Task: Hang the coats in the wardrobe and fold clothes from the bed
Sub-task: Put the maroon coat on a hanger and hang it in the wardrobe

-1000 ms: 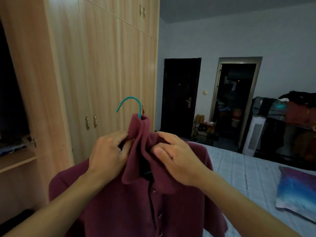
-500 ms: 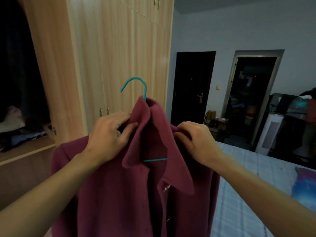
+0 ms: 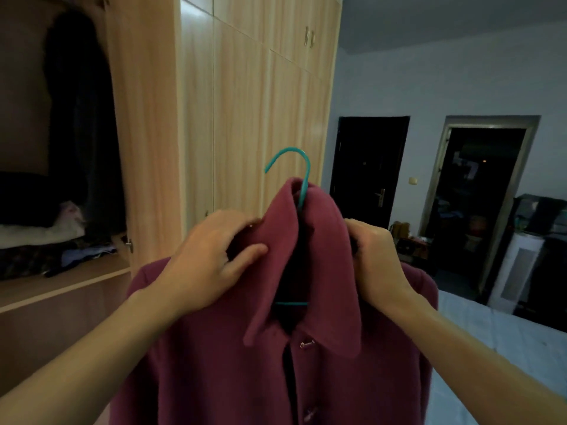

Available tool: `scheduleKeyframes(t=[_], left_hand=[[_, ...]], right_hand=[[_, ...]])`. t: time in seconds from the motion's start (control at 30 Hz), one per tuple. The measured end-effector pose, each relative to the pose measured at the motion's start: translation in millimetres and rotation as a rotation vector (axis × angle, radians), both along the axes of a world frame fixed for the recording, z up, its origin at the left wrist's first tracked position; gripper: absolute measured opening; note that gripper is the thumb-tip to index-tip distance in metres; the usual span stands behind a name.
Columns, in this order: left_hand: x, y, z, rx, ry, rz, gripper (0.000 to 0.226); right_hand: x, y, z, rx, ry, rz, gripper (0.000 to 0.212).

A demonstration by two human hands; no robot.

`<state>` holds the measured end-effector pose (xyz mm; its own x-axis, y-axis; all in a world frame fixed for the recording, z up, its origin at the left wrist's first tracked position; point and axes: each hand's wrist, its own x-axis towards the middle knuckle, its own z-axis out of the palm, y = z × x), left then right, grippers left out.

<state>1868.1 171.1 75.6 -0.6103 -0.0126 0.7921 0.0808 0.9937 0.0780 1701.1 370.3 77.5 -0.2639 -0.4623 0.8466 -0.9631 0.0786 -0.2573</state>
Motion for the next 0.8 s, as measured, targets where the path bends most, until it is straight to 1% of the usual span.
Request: scheduleKeyframes(t=[0.03,0.13,0.2,0.23,0.3,0.4,0.47,0.53,0.6,0.63,0.67,0.73,0.8], left_hand=[[7.3,-4.4,0.0,0.013,0.008,0.01,0.043],[25.7,-17.7,-0.1,0.011,0.031,0.021,0.038],[33.3,-23.9,-1.5,0.017,0.002,0.044,0.038],[36.3,-27.1,-3.3,0.021,-0.005,0.05,0.037],[42.5,-34.3,-7.5,0.023,0.016,0.057,0.033],[53.4,-44.7,-7.5,0.095,0.013,0.039,0.036],[59.3,-51.0,-4.3,0.115,-0.015,-0.016,0.035],[66.4,-60.0,-4.5,0.085,-0.07,-0.063,0.034],[76.7,-74.4,-12.2,0.081,-0.117,-0.054,0.038],[82.5,-82.6,-17.8,0.089,-0.121,-0.032,0.038],[88.8,-90.6,-24.2,0.097,-0.101,-0.003,0.036],[99.3,-103.3,-34.6,0.107,0.001,0.071,0.03],[107.6,-113.3,-40.4,0.123,0.098,0.135,0.027]], right_hand=[[0.2,0.4,2.1,-0.021,-0.016,0.009,0.009],[2.2,-3.4,8.5,-0.027,-0.017,-0.041,0.021],[5.4,-7.7,10.0,0.006,-0.011,-0.056,0.017],[8.1,-10.2,10.6,0.01,-0.016,-0.044,0.017],[14.9,-15.9,10.3,0.007,-0.038,0.002,0.023],[26.0,-28.4,7.7,0.012,-0.039,0.036,0.029],[31.6,-38.4,3.8,0.026,-0.04,0.05,0.027],[36.8,-48.7,-1.1,0.025,-0.052,0.064,0.02],[43.5,-58.0,-3.6,0.003,-0.095,0.084,0.012],[46.8,-62.3,-3.5,-0.009,-0.114,0.09,0.013],[51.1,-66.9,-2.7,-0.015,-0.129,0.089,0.013],[60.7,-77.9,-1.4,-0.021,-0.185,0.097,0.024],[71.3,-90.9,0.1,-0.015,-0.253,0.141,0.026]])
